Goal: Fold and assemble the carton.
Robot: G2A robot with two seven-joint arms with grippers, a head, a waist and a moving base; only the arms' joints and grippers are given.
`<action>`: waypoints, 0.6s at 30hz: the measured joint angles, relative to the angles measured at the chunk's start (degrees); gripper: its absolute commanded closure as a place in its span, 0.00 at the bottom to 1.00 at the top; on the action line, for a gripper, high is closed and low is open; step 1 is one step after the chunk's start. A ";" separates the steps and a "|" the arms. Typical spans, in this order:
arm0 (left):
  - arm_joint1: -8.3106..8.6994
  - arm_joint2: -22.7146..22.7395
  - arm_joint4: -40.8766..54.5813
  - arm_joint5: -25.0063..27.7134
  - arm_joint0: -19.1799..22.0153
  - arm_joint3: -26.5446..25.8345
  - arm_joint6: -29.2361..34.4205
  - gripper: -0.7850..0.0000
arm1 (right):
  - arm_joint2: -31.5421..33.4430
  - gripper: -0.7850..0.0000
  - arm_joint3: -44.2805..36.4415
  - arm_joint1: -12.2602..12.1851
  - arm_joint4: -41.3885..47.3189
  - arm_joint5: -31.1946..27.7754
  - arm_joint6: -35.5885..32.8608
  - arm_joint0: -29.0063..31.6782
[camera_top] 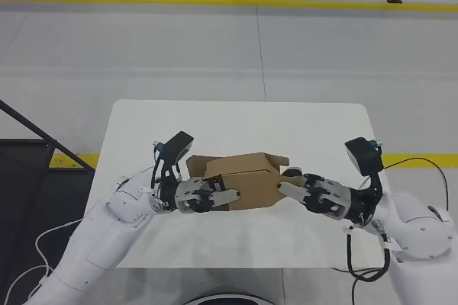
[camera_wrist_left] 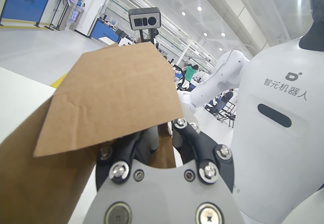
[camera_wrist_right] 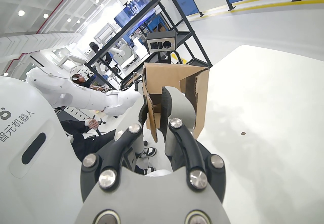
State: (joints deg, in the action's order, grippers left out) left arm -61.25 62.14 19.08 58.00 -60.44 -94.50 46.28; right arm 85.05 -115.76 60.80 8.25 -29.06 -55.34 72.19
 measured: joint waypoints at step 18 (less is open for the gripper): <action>-0.26 0.07 5.31 0.00 -0.02 1.61 -1.53 1.00 | 1.43 0.28 -3.05 -0.74 2.76 -10.55 2.37 2.91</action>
State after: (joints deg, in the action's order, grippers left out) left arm -61.51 62.21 24.39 58.00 -60.46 -92.89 44.75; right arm 86.48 -118.81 60.06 11.00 -39.60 -52.97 75.09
